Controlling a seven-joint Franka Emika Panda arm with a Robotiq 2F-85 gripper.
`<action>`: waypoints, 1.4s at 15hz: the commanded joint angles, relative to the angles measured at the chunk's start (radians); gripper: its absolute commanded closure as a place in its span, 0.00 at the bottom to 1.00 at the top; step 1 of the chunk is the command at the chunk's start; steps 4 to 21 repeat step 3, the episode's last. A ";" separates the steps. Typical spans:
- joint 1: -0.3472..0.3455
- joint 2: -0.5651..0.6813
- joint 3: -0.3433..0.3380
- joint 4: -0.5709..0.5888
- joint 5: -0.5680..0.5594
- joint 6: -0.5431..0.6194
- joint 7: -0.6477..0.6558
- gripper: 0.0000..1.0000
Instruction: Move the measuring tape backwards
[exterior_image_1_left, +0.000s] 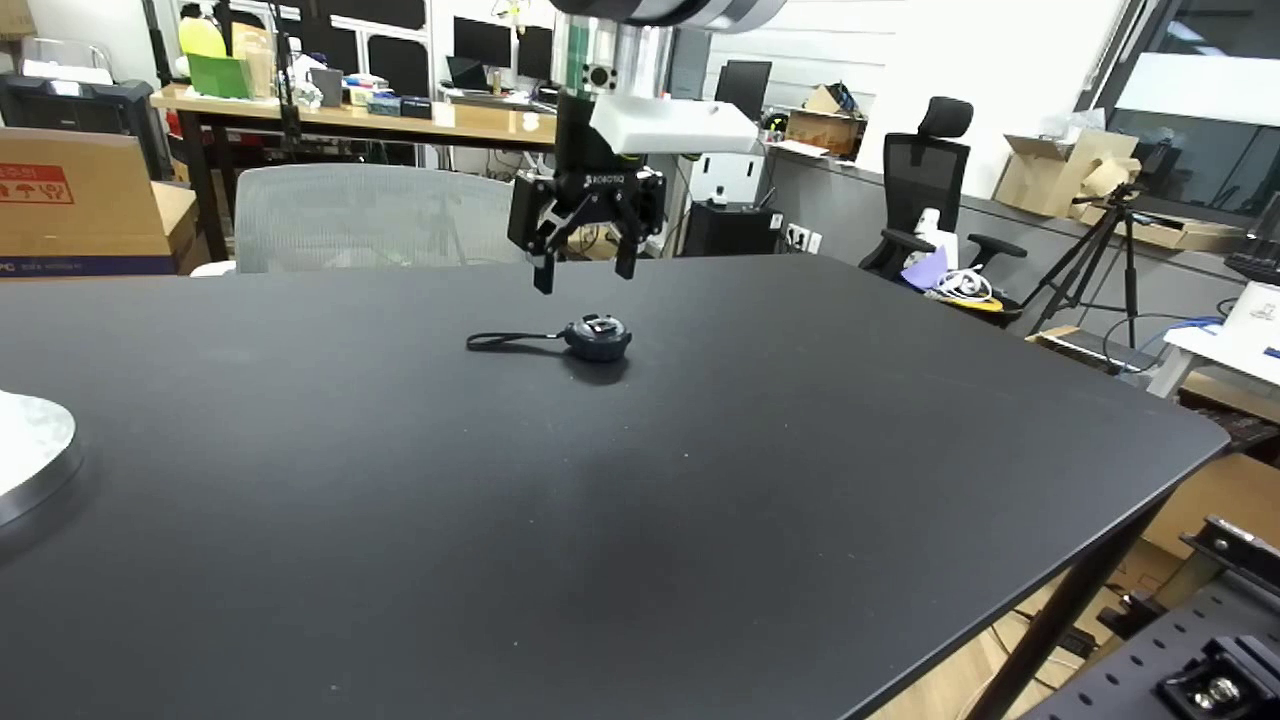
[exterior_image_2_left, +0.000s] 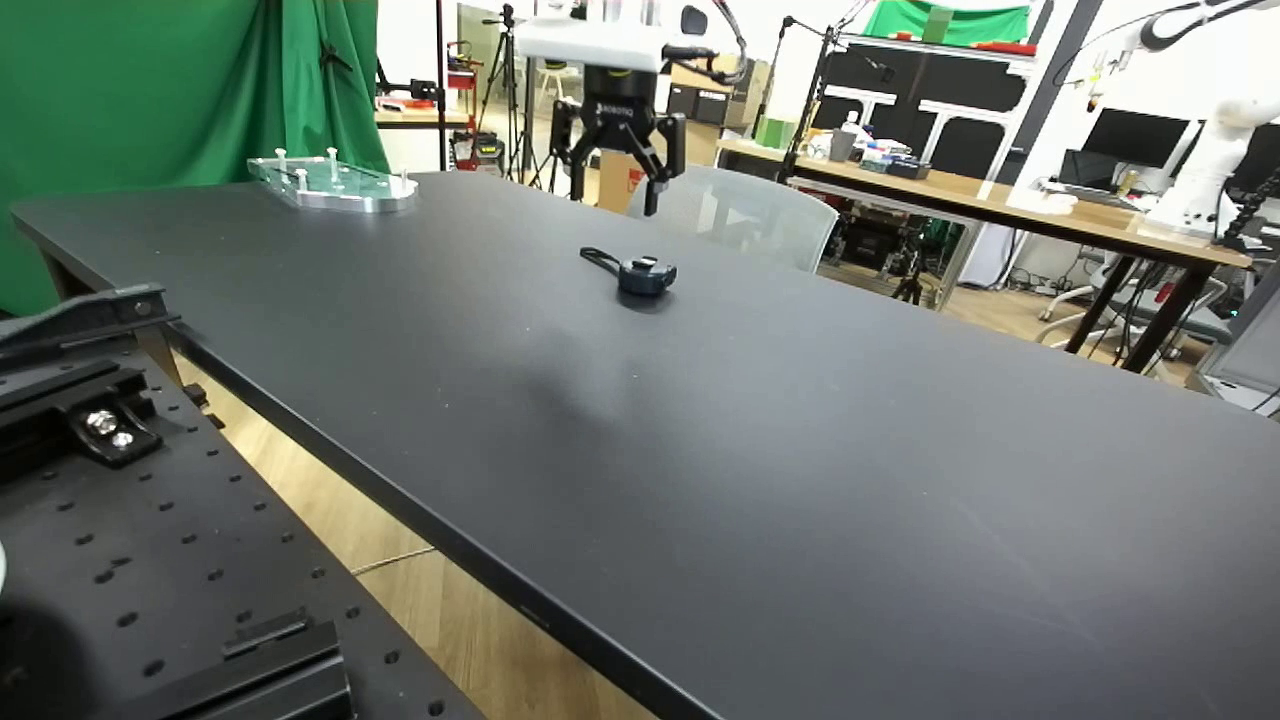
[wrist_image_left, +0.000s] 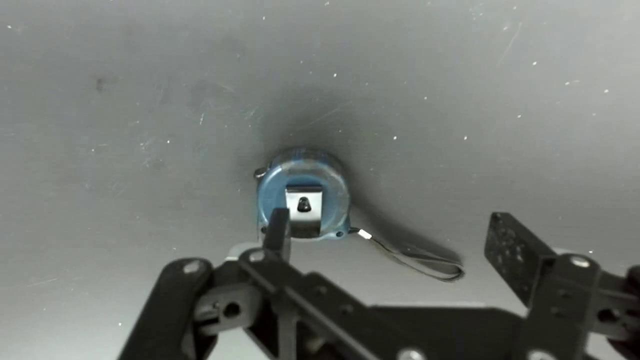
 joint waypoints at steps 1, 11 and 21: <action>0.012 -0.138 -0.002 -0.119 -0.022 -0.019 0.045 0.00; 0.008 -0.173 0.001 -0.147 -0.017 -0.041 0.049 0.00; 0.008 -0.173 0.001 -0.147 -0.017 -0.041 0.049 0.00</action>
